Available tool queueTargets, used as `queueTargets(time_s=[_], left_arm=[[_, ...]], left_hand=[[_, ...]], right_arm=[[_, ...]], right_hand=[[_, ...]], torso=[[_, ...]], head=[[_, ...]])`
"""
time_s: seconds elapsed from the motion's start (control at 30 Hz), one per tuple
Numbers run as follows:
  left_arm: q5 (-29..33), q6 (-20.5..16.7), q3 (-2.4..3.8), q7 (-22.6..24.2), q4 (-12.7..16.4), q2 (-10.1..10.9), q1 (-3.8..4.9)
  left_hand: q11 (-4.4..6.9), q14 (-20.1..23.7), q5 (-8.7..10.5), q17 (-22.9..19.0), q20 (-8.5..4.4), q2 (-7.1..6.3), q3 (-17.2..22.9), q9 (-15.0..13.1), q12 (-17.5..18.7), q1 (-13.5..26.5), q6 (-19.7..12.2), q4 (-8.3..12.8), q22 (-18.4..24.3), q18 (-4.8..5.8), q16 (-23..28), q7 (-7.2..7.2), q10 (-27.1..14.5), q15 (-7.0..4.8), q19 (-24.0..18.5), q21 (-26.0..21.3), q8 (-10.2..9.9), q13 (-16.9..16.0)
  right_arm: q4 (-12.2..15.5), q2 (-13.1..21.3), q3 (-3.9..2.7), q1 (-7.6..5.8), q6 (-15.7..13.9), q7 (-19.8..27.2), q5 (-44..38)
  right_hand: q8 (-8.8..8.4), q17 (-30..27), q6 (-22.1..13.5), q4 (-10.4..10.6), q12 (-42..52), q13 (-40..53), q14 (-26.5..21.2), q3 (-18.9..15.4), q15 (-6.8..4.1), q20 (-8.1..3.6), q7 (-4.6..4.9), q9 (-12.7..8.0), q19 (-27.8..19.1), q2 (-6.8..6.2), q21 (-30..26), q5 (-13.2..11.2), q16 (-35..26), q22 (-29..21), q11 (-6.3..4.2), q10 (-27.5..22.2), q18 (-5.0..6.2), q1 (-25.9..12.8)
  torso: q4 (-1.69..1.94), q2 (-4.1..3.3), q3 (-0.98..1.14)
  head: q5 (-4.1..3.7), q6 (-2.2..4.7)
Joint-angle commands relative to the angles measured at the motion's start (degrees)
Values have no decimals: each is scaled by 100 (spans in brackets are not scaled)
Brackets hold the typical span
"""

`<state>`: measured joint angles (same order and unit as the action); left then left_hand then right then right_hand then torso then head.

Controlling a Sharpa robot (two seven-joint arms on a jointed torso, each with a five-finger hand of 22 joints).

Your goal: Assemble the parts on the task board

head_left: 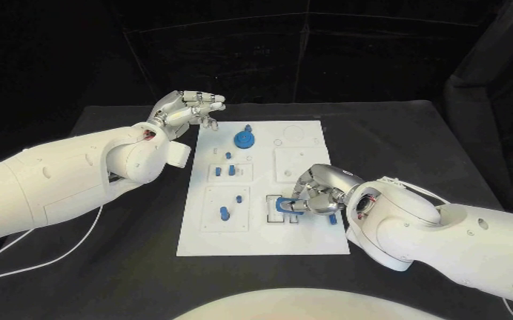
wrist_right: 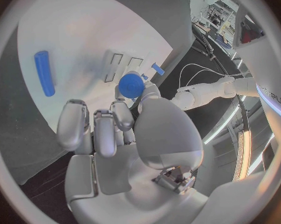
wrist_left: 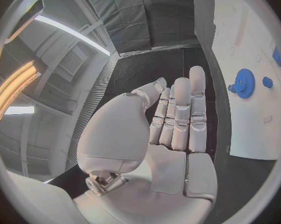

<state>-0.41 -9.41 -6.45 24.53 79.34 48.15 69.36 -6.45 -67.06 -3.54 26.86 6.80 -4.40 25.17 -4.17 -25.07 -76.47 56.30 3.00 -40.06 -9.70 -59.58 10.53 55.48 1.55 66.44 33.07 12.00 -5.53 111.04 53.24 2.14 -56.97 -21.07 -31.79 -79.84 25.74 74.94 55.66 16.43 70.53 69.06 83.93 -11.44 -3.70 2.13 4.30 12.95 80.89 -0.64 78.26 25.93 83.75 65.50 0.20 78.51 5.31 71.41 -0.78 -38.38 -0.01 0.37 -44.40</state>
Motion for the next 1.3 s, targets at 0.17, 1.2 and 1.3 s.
queueTargets(time_s=[0.17, 1.2, 1.3], left_arm=[[11, 65, 2, 28, 17, 0, 7], [11, 71, 2, 2, 22, 8, 8], [11, 73, 2, -4, 25, 10, 8]], left_hand=[[6, 40, -19, -7, 27, 12, 5, 8, -25, 24, -46, 41, 7, -73, 3, -7, -31, -9, -14, -30, 26, 6], [6, 42, -19, -11, 26, 10, 8, 9, -29, 21, -51, 52, 7, -74, 1, -6, -35, -10, -14, -32, 30, 9], [6, 42, -19, -11, 26, 10, 8, 9, -29, 21, -51, 52, 7, -74, 1, -6, -35, -10, -14, -32, 30, 9]], right_arm=[[-68, -166, -4, -9, -277, -32, 82], [-414, -602, -4, -8, 707, -558, -1112], [-403, -619, -4, -8, 772, -572, -1136]], right_hand=[[53, 98, 48, -13, -37, 20, 356, -31, -51, -15, -18, 42, 58, 54, 29, 69, 23, 21, -52, 30, -78, 73], [113, 90, 54, 7, -223, -72, 351, -207, -66, -31, -35, 202, 64, 51, 45, -423, 12, 68, -66, 4, -86, 131], [177, 92, 141, 15, -189, -25, 351, -262, -82, -37, -68, 255, 68, 72, 52, -528, 10, 84, -91, 47, -88, 58]], torso=[[-8, -3, 4], [-21, 2, 8], [-16, 2, 7]], head=[[56, -6], [59, -30], [62, -31]])
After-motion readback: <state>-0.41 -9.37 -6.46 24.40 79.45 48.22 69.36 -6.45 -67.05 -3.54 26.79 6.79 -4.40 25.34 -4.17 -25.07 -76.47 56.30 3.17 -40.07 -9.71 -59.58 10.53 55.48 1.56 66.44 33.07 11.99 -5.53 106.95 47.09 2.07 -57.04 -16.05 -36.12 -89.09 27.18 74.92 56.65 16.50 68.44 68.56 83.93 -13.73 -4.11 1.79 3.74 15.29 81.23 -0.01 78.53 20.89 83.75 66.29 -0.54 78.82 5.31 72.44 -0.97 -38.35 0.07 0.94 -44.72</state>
